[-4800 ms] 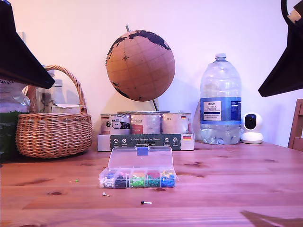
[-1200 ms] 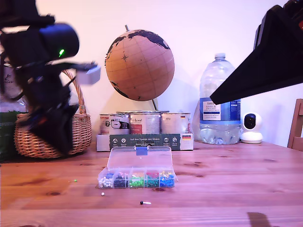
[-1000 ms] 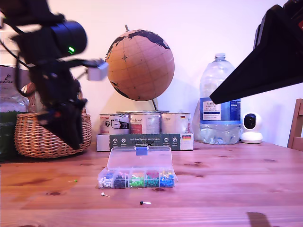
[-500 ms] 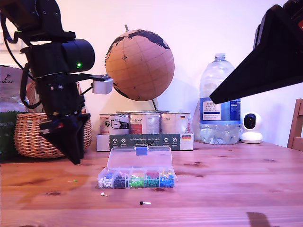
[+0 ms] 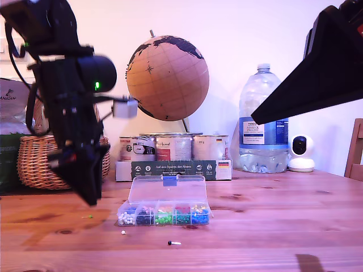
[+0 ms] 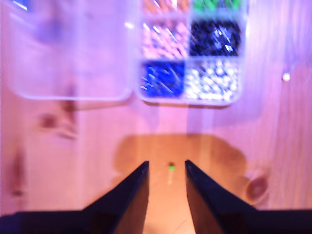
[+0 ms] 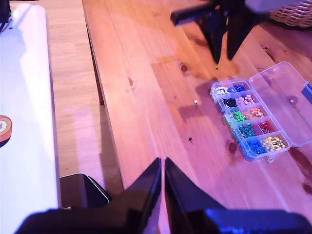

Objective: Sort the loose pins on the table into their correct compartments

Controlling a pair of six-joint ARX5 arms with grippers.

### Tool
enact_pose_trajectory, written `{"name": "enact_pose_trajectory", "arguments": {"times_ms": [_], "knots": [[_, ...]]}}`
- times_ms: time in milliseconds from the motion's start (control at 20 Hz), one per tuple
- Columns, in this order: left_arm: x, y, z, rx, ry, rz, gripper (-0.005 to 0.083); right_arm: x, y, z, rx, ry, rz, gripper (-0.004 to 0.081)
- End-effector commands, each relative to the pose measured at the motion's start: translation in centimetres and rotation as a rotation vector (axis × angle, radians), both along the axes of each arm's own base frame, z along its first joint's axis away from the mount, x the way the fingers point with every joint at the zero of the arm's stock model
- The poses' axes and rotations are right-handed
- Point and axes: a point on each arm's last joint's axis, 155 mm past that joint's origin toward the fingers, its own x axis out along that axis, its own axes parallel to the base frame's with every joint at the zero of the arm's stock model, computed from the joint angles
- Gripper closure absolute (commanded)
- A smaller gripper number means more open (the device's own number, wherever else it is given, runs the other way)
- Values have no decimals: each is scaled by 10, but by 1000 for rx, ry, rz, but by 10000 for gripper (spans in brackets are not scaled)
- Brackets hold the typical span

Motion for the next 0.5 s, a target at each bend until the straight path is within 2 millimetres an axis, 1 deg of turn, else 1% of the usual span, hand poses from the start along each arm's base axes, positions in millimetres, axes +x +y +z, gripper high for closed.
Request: {"name": "enact_pose_trajectory", "arguments": {"times_ms": [0, 200, 450], "knots": [[-1, 0, -11, 14, 25, -5, 572, 0, 3, 5, 10, -11, 9, 783], [1, 8, -19, 45, 28, -12, 572, 0, 3, 5, 9, -11, 9, 783], [4, 13, -19, 48, 25, -2, 573, 0, 3, 5, 10, -11, 9, 783]]}}
